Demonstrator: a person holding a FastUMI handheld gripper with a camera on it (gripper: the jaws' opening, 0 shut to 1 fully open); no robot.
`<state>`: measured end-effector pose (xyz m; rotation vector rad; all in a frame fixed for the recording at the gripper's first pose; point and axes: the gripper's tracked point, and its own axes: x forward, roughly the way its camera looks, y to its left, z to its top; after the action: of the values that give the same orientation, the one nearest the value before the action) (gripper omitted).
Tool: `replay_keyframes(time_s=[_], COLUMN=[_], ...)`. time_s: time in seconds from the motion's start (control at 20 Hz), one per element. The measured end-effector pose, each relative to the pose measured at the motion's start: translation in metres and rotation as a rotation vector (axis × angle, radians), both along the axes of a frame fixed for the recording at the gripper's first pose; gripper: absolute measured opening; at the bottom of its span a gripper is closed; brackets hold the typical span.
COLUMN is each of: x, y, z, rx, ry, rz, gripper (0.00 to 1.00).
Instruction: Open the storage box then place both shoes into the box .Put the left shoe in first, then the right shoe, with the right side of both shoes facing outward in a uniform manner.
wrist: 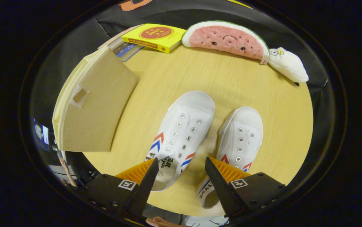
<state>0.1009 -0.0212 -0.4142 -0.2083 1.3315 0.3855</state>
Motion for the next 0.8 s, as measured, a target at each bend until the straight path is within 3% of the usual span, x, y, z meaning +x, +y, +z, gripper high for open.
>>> replay_keyframes(time_s=[0.2, 0.35, 0.6, 0.7, 0.8], x=[0.018, 0.017, 0.009, 0.005, 0.007], y=[-0.006, 0.001, 0.010, 0.014, 0.014], z=[-0.016, -0.022, -0.031, -0.030, -0.028], rx=[0.011, 0.055, 0.073, 0.122, 0.181], ry=[-0.017, 0.014, 0.076, 0.126, 0.166], rz=[-0.131, -0.156, -0.140, -0.184, -0.252], gripper=[0.78, 0.69, 0.39, 0.19, 0.14])
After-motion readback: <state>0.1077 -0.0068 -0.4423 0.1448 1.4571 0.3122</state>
